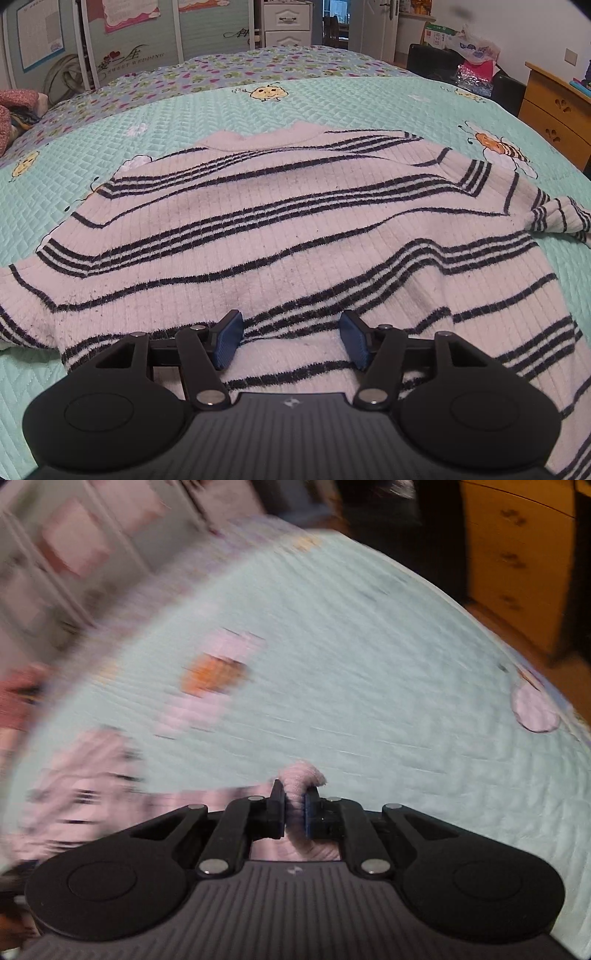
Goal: Fold clothes
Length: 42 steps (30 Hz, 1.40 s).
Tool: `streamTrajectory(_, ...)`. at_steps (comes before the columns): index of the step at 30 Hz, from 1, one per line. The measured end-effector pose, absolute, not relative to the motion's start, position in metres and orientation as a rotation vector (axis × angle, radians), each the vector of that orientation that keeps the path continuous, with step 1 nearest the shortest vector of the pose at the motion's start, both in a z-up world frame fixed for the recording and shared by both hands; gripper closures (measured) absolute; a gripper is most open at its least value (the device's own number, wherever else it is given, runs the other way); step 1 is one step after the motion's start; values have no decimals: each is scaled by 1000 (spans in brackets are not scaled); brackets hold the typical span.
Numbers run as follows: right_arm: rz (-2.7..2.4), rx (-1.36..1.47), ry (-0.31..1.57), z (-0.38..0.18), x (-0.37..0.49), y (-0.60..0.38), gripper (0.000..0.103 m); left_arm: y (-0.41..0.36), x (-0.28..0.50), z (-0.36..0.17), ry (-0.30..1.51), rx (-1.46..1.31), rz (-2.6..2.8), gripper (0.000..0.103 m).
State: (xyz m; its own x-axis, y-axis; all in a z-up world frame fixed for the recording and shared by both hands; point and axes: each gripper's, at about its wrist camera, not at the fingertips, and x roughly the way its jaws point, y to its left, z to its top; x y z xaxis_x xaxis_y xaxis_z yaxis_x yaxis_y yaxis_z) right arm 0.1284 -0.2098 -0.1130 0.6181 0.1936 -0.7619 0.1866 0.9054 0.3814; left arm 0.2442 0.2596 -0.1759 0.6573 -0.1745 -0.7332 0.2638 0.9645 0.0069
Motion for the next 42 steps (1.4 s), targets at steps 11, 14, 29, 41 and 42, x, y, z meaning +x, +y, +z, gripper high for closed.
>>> streamTrajectory(11, -2, 638, 1229, -122, 4, -191, 73, 259, 241, -178, 803, 122, -249, 41)
streamTrajectory(14, -98, 893, 1043, -129, -15, -207, 54, 260, 241, -178, 801, 122, -251, 41)
streamTrajectory(29, -341, 1675, 846, -192, -50, -181, 49, 257, 239, -179, 788, 138, -242, 40)
streamTrajectory(41, -365, 1755, 784, -180, -58, -185, 48, 257, 238, -181, 776, 138, -239, 39)
streamTrajectory(42, -355, 1767, 772, -180, -57, -185, 48, 256, 237, -181, 774, 139, -238, 38)
